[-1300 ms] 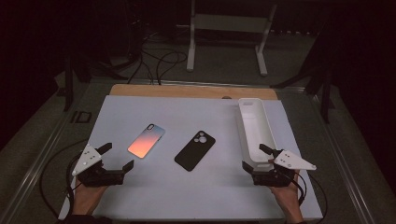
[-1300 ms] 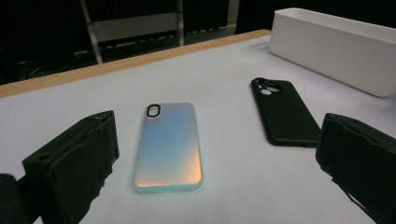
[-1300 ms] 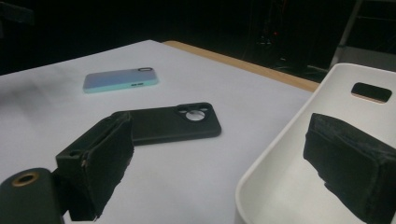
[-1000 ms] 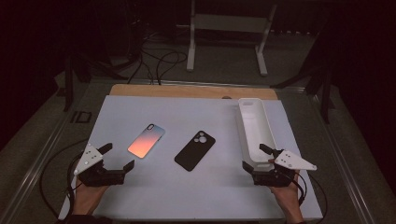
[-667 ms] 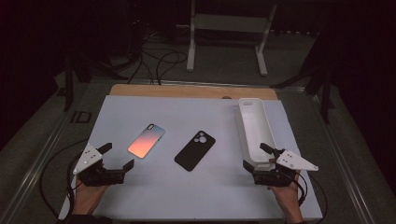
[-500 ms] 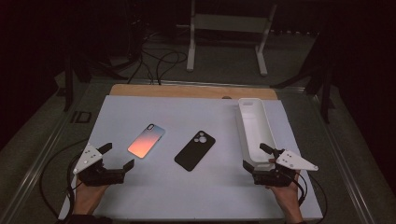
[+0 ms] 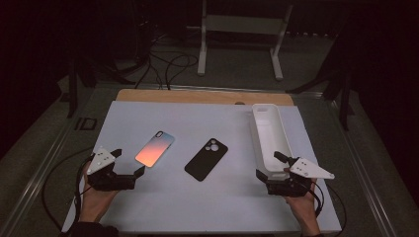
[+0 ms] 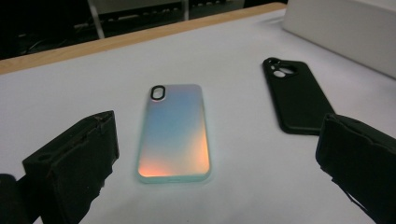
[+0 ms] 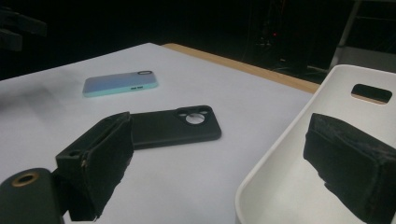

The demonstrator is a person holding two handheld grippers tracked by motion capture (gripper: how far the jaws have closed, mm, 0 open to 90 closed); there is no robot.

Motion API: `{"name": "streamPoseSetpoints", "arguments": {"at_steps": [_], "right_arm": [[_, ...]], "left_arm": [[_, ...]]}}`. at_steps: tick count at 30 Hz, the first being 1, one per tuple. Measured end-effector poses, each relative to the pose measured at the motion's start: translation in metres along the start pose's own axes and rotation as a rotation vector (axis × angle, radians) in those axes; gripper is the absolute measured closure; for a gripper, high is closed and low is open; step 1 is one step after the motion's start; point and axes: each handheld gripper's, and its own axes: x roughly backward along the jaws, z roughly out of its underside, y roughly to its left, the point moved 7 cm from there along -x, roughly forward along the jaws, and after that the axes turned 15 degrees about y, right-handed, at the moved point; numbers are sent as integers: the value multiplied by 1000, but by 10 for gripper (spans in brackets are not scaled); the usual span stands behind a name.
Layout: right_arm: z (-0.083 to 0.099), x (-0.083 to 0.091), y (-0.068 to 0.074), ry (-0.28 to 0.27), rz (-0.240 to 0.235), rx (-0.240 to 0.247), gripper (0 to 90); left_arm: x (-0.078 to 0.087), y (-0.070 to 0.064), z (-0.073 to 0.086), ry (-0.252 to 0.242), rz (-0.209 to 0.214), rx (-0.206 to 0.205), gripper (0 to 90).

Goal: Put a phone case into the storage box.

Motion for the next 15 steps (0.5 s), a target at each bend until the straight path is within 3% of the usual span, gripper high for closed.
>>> {"name": "streamPoseSetpoints", "arguments": {"at_steps": [15], "right_arm": [[-2, 4, -4, -6, 21, -12, 77]], "left_arm": [[-15, 5, -8, 85, -9, -19, 0]]}}
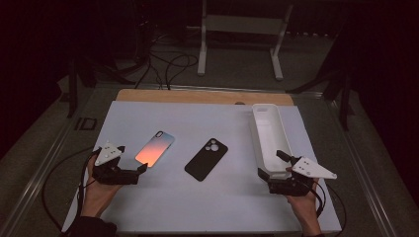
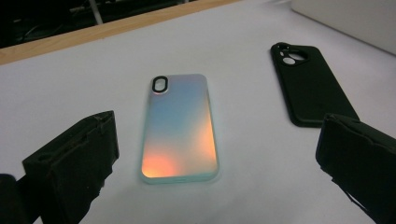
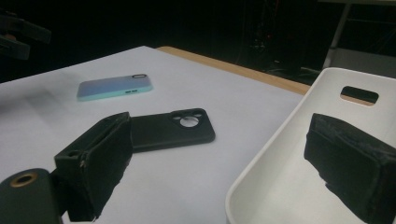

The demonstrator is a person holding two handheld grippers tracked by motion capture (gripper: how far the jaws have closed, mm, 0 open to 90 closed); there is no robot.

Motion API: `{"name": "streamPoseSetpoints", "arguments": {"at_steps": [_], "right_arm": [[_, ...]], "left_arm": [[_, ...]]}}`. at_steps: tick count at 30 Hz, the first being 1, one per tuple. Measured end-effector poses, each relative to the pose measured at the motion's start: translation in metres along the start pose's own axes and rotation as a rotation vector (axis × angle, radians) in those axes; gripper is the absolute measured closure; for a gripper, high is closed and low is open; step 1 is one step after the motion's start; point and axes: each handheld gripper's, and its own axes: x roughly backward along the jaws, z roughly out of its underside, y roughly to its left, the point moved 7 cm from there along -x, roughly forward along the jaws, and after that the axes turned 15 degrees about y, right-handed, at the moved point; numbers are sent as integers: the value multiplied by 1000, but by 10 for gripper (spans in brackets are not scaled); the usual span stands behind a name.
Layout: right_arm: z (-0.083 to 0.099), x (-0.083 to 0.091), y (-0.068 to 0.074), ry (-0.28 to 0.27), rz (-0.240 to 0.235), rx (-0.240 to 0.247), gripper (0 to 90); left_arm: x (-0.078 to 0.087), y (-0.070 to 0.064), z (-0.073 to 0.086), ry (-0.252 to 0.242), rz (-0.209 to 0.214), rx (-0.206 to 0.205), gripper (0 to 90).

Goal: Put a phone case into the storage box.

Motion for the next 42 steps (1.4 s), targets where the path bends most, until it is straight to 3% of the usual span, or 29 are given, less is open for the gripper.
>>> {"name": "streamPoseSetpoints", "arguments": {"at_steps": [20, 42], "right_arm": [[0, 0, -2, 0, 7, -3, 78], [0, 0, -1, 3, 8, -1, 78]], "left_arm": [[-20, 8, -6, 81, -15, -8, 0], [-28, 12, -13, 116, -33, -24, 0]]}}
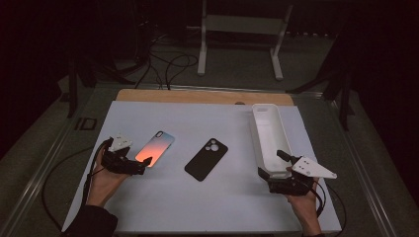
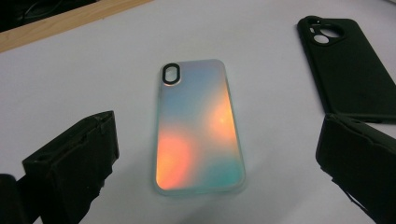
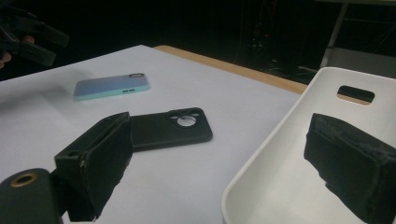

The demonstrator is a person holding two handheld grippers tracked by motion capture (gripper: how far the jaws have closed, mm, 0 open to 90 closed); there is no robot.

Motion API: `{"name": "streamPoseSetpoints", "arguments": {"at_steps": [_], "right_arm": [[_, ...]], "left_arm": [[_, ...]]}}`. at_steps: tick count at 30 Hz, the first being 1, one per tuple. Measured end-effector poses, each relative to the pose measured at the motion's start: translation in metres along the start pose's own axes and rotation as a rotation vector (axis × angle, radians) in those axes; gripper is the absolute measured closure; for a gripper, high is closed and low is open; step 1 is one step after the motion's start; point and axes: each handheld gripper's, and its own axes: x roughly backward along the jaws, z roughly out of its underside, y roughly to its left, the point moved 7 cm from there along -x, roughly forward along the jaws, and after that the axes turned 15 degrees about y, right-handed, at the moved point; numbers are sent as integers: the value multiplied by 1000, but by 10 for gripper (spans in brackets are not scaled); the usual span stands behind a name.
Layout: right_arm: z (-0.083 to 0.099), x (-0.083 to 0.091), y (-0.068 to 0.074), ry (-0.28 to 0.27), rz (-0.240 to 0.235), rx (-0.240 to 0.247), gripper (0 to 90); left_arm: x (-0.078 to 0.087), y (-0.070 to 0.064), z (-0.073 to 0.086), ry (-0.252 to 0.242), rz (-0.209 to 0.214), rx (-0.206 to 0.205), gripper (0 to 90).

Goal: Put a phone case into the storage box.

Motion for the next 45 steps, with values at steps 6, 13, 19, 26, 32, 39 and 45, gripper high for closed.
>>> {"name": "streamPoseSetpoints", "arguments": {"at_steps": [6, 13, 19, 26, 32, 39, 45], "right_arm": [[0, 0, 0, 0, -2, 0, 78], [0, 0, 0, -2, -2, -1, 78], [0, 0, 0, -2, -2, -2, 78], [1, 0, 0, 0, -3, 0, 78], [1, -1, 0, 1, -2, 3, 78], [1, -1, 0, 0, -3, -2, 78], [1, -2, 0, 1, -3, -2, 78]], "left_arm": [[-1, 1, -2, 3, 1, -1, 0], [0, 2, -7, 2, 0, -9, 0], [0, 0, -12, 0, 1, -17, 0], [0, 0, -15, 2, 2, -20, 0], [-2, 3, -19, 17, 2, -29, 0], [-14, 7, -20, 86, 21, -25, 0], [-28, 10, -18, 140, 28, -16, 0]]}}
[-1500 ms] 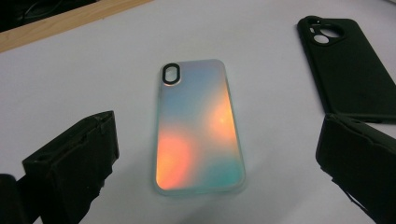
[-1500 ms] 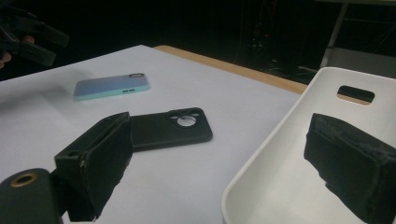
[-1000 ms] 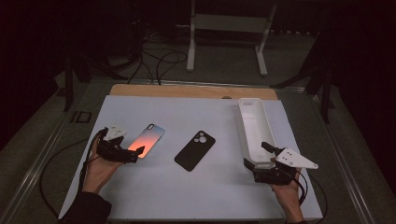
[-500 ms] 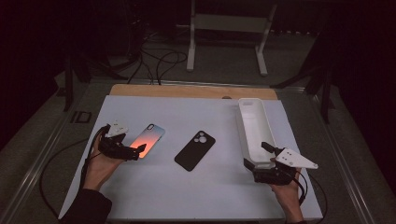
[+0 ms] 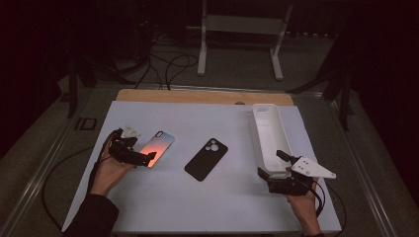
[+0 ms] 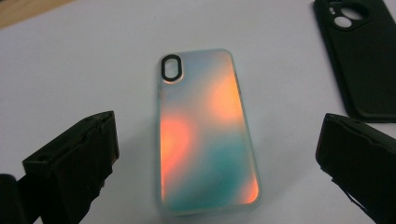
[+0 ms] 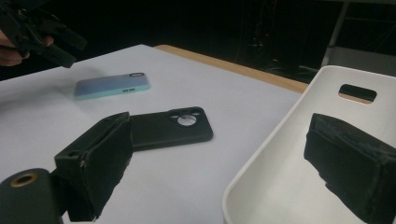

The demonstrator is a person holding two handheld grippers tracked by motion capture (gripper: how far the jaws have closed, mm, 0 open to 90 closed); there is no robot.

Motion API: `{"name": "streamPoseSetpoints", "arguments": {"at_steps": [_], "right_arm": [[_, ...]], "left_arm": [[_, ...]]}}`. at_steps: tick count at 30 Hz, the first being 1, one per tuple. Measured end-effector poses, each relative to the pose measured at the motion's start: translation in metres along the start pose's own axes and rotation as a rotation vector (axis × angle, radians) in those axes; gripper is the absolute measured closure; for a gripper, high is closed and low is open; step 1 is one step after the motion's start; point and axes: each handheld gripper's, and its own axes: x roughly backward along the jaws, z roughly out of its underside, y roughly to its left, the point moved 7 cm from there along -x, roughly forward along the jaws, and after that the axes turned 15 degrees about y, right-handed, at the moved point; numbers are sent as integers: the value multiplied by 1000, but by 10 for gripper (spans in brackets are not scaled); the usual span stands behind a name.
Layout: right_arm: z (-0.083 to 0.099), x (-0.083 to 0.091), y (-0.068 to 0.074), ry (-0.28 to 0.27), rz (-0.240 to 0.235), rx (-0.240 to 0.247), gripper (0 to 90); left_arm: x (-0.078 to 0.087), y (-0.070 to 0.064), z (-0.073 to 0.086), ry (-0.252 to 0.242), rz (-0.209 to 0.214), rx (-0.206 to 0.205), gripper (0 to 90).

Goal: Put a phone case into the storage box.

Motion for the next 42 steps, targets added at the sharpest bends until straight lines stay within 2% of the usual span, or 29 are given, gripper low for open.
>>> {"name": "streamPoseSetpoints", "arguments": {"at_steps": [12, 26, 36, 42], "right_arm": [[0, 0, 0, -1, 1, -1, 78], [0, 0, -1, -1, 3, -2, 78], [0, 0, -1, 0, 4, -1, 78], [0, 0, -1, -1, 5, -2, 78]], "left_arm": [[-20, 0, -3, 58, 20, 17, 0], [-38, -1, -1, 115, 44, 57, 16], [-48, -1, 2, 159, 29, 66, 16], [-52, 1, 3, 175, 28, 73, 56]]}}
